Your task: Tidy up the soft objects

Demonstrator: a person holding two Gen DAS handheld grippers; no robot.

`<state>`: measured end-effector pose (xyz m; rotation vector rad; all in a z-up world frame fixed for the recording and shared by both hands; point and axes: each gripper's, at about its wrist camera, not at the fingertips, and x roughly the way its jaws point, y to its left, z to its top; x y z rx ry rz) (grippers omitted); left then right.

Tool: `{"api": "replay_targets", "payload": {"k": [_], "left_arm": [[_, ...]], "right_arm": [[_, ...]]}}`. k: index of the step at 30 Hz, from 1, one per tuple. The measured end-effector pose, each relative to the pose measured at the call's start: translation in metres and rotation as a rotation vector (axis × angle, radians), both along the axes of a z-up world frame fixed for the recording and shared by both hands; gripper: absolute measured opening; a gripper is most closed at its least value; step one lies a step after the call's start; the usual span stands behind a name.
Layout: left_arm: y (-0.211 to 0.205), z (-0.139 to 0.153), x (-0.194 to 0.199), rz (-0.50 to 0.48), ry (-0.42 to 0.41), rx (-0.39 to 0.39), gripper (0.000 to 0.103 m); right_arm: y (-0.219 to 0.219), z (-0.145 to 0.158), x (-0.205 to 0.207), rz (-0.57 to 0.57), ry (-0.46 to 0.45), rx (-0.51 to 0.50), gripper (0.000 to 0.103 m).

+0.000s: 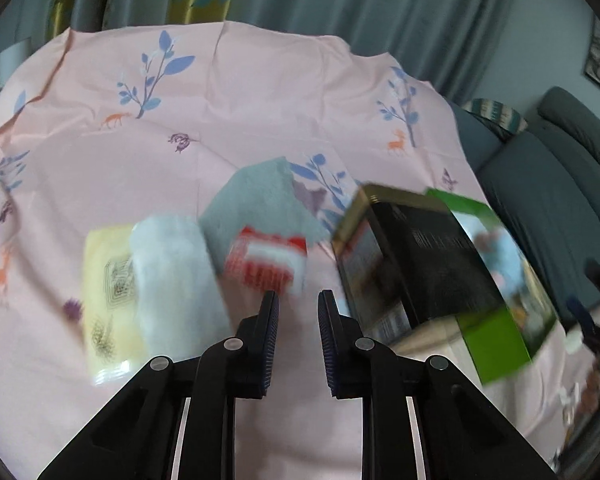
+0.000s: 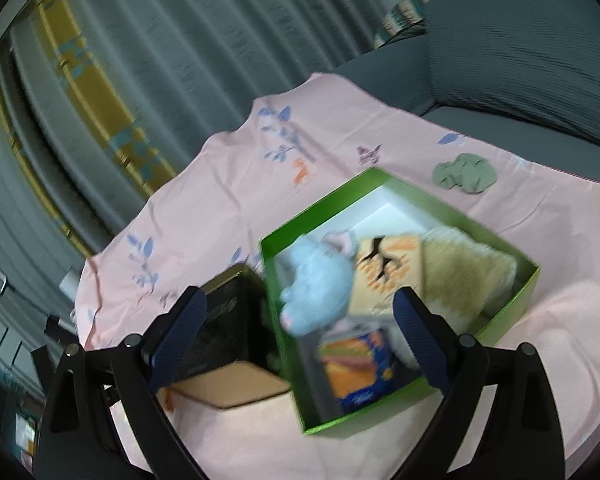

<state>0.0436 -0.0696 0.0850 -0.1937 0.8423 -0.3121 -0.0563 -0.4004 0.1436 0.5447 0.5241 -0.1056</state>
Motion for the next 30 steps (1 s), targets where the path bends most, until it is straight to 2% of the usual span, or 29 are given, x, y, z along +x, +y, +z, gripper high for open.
{"api": "replay_targets", "payload": {"k": [5, 8, 11, 12, 14, 15, 16, 18, 22, 26, 27, 30], "left_arm": [[0.01, -0.001, -0.044, -0.027, 0.026, -0.054, 0.021], [0.009, -0.009, -0.057, -0.023, 0.025, 0.004, 0.021], [0.013, -0.013, -0.05, 0.018, 0.039, 0.005, 0.023], [0.013, -0.014, -0.042, 0.025, 0.052, -0.01, 0.025], [0.011, -0.017, -0.026, 0.027, 0.086, -0.047, 0.042], [0.007, -0.016, -0.015, 0.02, 0.082, -0.054, 0.043], [0.001, -0.015, -0.003, 0.013, 0.065, -0.043, 0.044], [-0.009, -0.017, 0.023, -0.004, 0.079, -0.019, 0.054], [-0.008, -0.024, 0.068, 0.021, 0.115, -0.067, 0.055], [-0.021, -0.04, 0.102, 0.032, 0.161, -0.008, 0.057], [-0.025, -0.048, 0.11, 0.041, 0.182, 0.014, 0.06], [-0.032, -0.05, 0.113, 0.058, 0.132, 0.09, 0.065]], "right_arm": [[0.032, 0.003, -0.009, 0.096, 0.023, -0.013, 0.095], [0.053, -0.002, -0.011, 0.176, 0.038, -0.016, 0.095], [0.062, -0.008, -0.006, 0.195, 0.068, -0.005, 0.095], [0.064, -0.01, -0.004, 0.196, 0.077, -0.004, 0.095], [0.065, -0.014, -0.001, 0.191, 0.083, 0.004, 0.095], [0.064, -0.015, 0.001, 0.189, 0.082, 0.011, 0.095], [0.063, -0.016, 0.002, 0.19, 0.078, 0.019, 0.095], [0.055, -0.019, 0.005, 0.189, 0.074, 0.053, 0.095], [0.033, -0.021, 0.002, 0.162, 0.049, 0.124, 0.095], [0.02, -0.02, 0.0, 0.099, 0.052, 0.112, 0.095], [0.018, -0.02, -0.001, 0.088, 0.052, 0.112, 0.095], [0.012, -0.022, -0.003, 0.068, 0.054, 0.119, 0.095]]}}
